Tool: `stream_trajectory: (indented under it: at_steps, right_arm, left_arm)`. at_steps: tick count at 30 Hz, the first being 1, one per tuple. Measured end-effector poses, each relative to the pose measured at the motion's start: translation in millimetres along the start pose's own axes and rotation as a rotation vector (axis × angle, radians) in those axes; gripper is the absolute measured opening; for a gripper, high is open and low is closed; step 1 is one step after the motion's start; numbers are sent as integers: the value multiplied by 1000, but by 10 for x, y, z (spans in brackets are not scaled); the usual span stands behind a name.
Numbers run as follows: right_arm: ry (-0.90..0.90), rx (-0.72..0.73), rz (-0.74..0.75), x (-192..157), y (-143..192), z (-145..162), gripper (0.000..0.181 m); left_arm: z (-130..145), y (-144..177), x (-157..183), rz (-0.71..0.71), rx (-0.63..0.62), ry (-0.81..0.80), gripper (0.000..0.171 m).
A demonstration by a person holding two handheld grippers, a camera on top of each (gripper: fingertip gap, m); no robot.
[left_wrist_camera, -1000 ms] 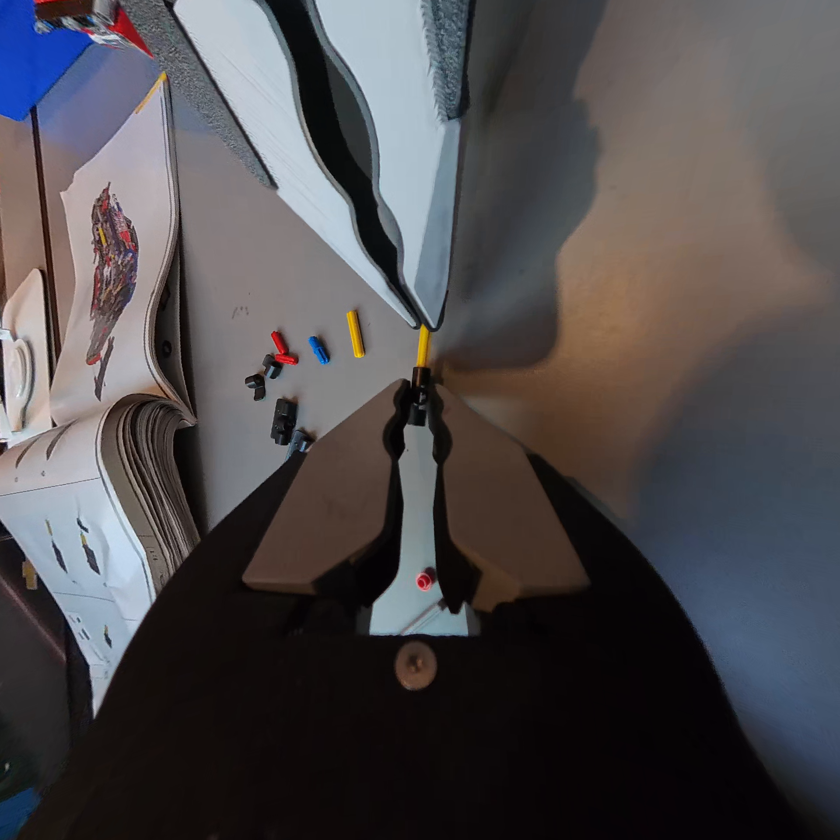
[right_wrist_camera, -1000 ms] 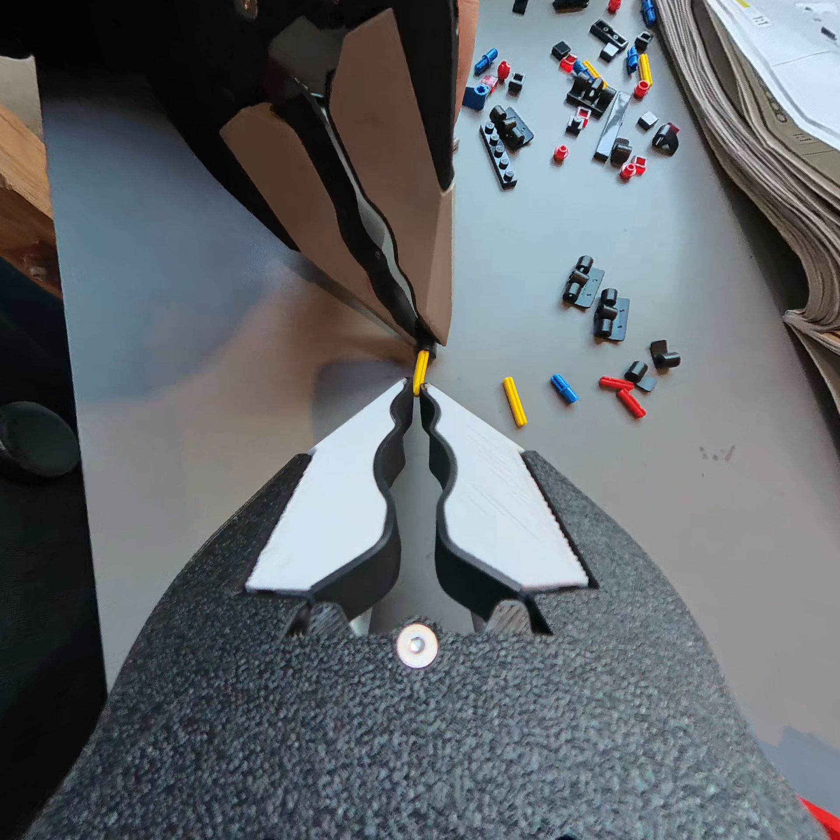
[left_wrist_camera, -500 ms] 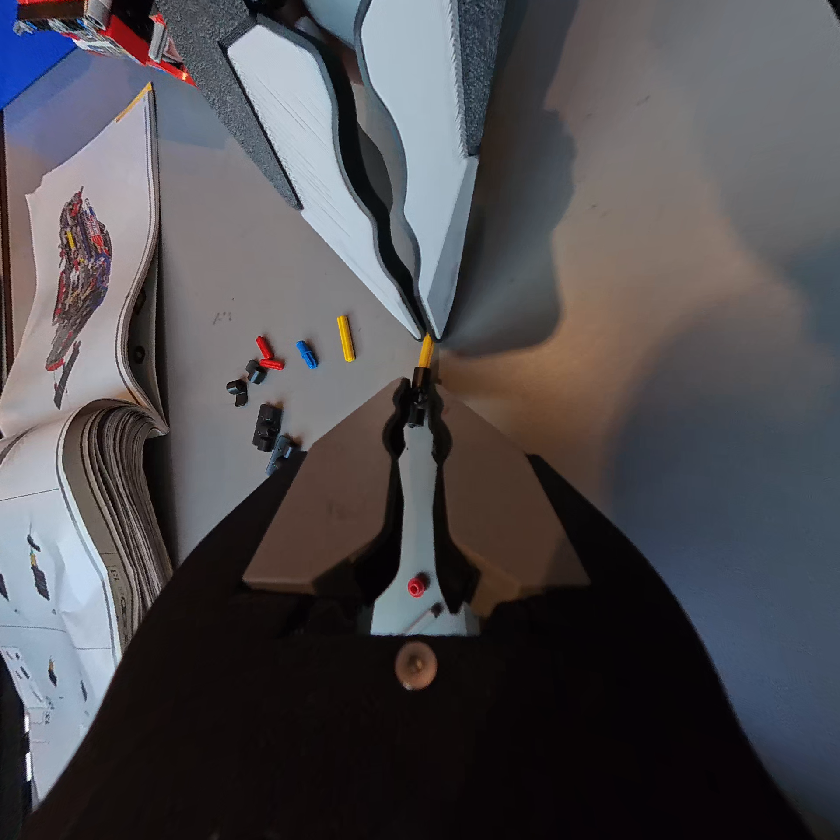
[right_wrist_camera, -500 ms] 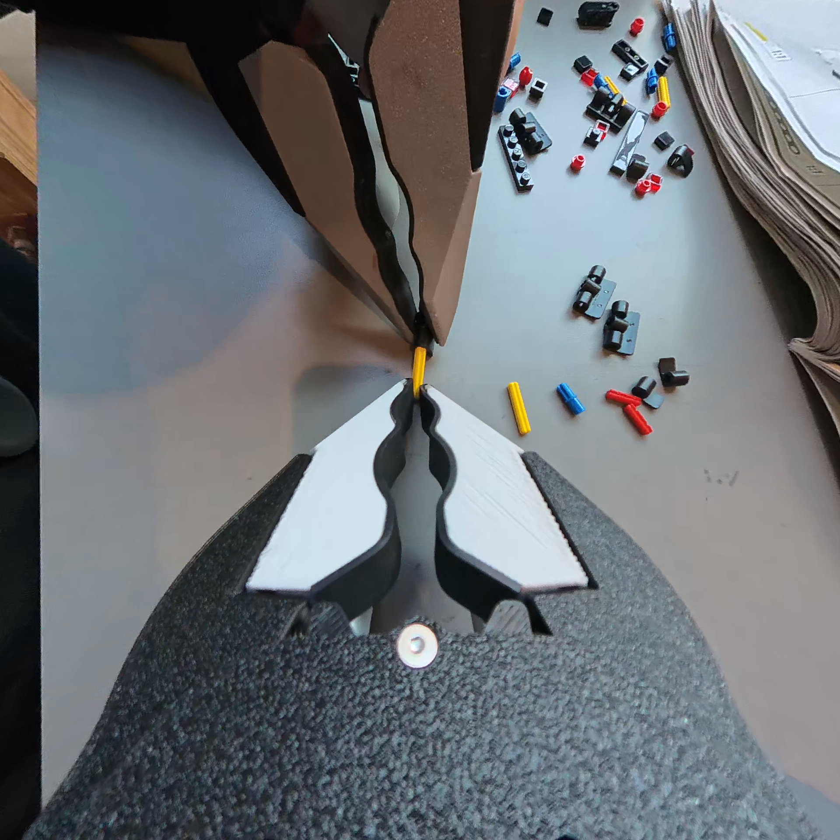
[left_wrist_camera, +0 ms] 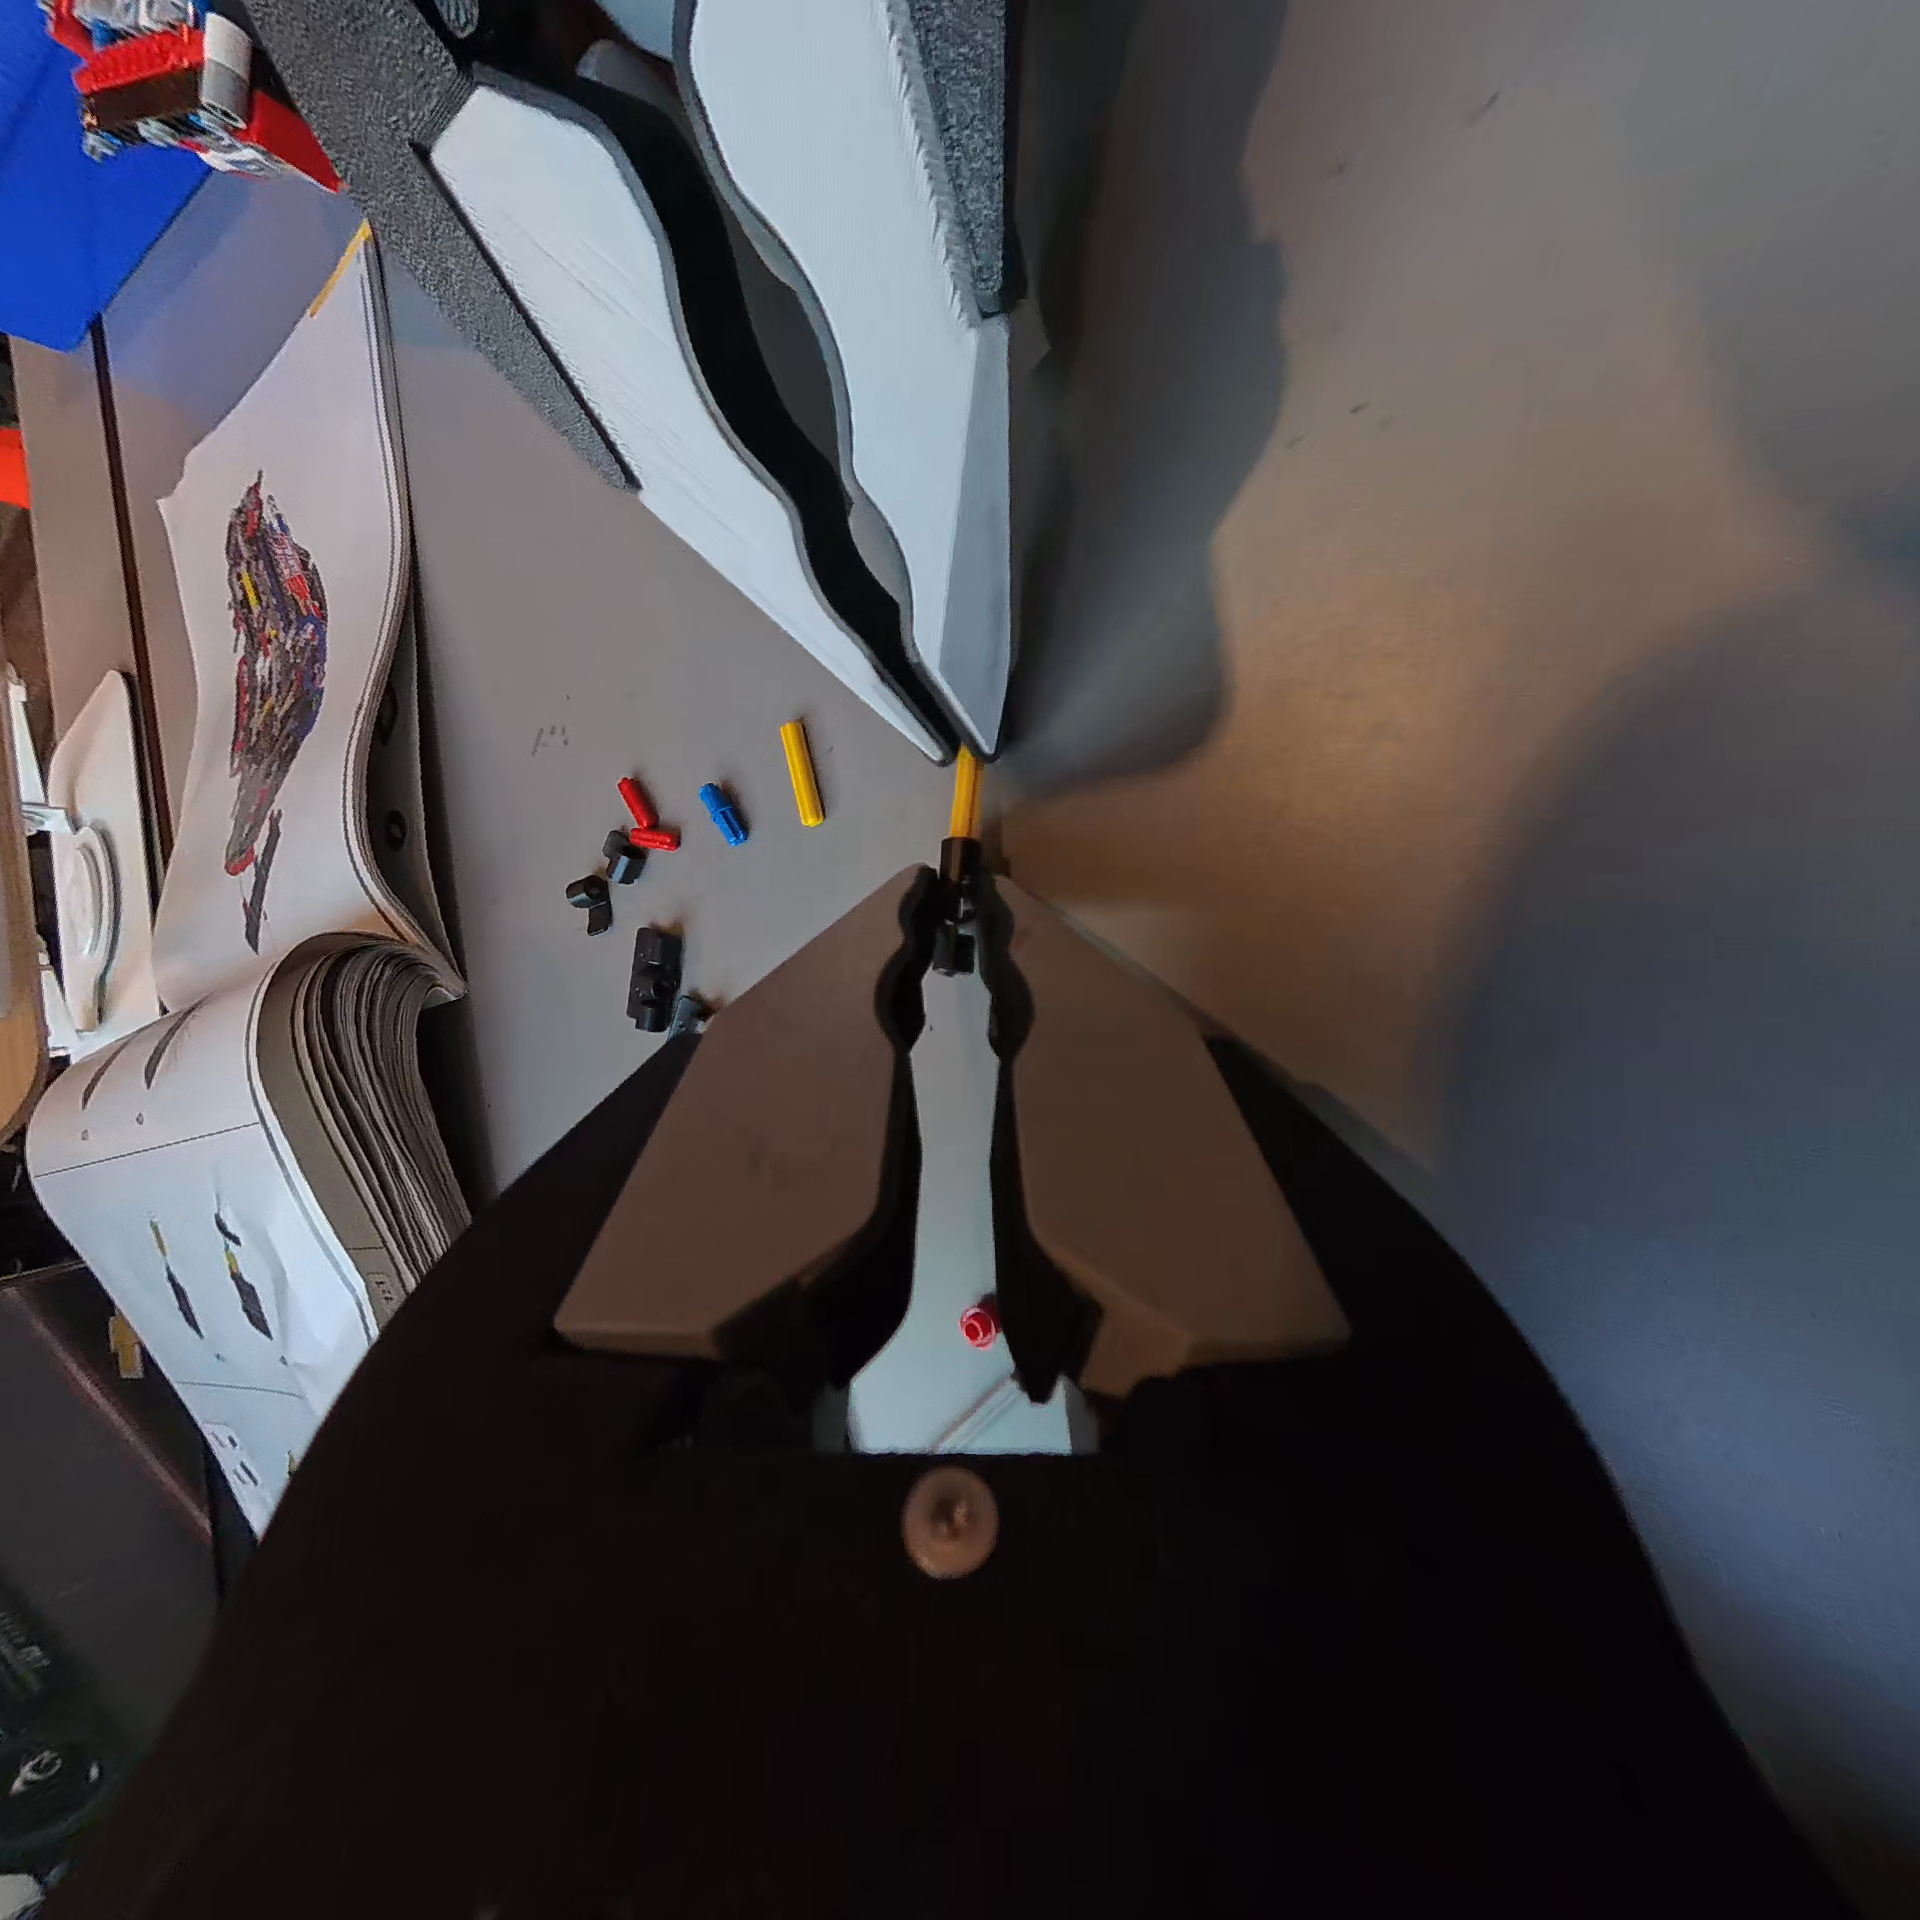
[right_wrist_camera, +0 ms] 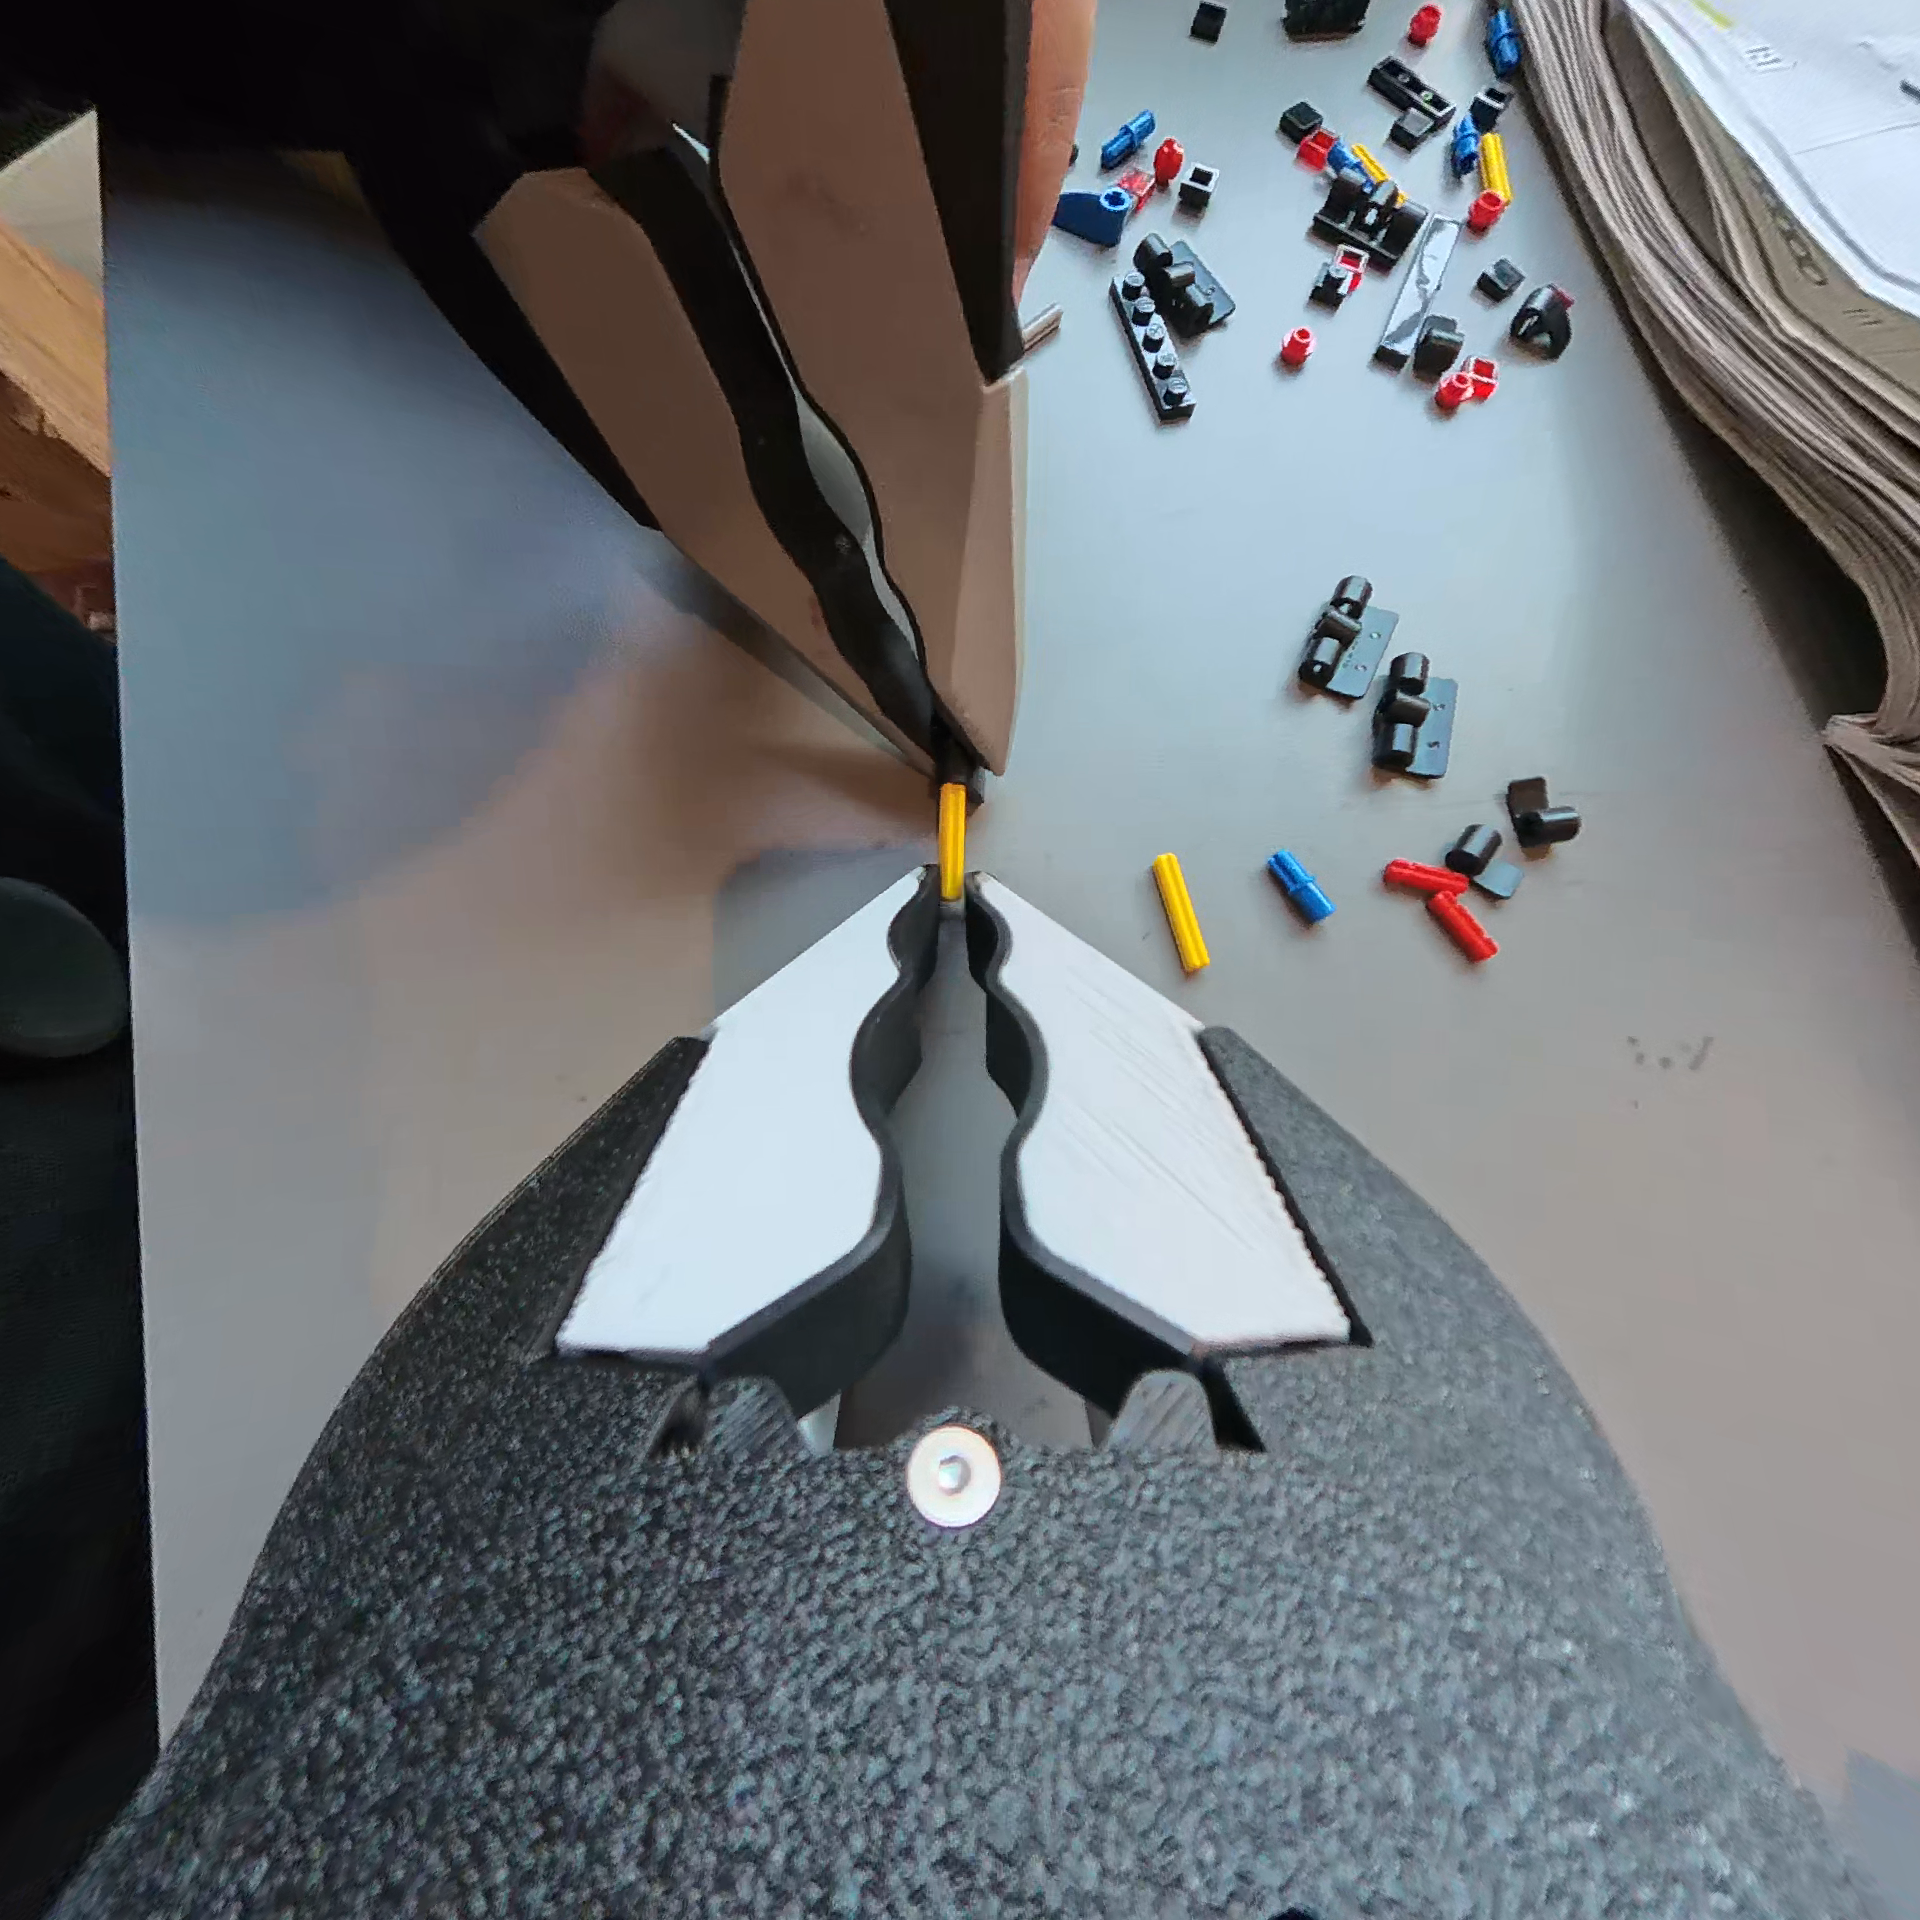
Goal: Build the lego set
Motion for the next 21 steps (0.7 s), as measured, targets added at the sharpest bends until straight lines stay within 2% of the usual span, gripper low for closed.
stream_trajectory:
  at_steps: [3, 12, 21]
  right_arm:
    - [-18, -21, -9, 13, -16, 13, 12]
    - [-24, -21, -23, 26, -27, 5, 4]
    - [72, -35, 28, -8, -27, -12, 3]
  left_arm:
    - [6, -6, -7, 4, 12, 18, 5]
    - [25, -28, -45, 63, 60, 103, 5]
    - [-38, -13, -27, 38, -23, 53, 5]
Point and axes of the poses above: each gripper's, where its closed fingertips meet, y back along the fingers, z out of its underside, x = y × z across the jaws, the point moved 8 cm from there along y, back along the fingers, and after that the axes turned 9 degrees about -x, right-handed, at the moved point
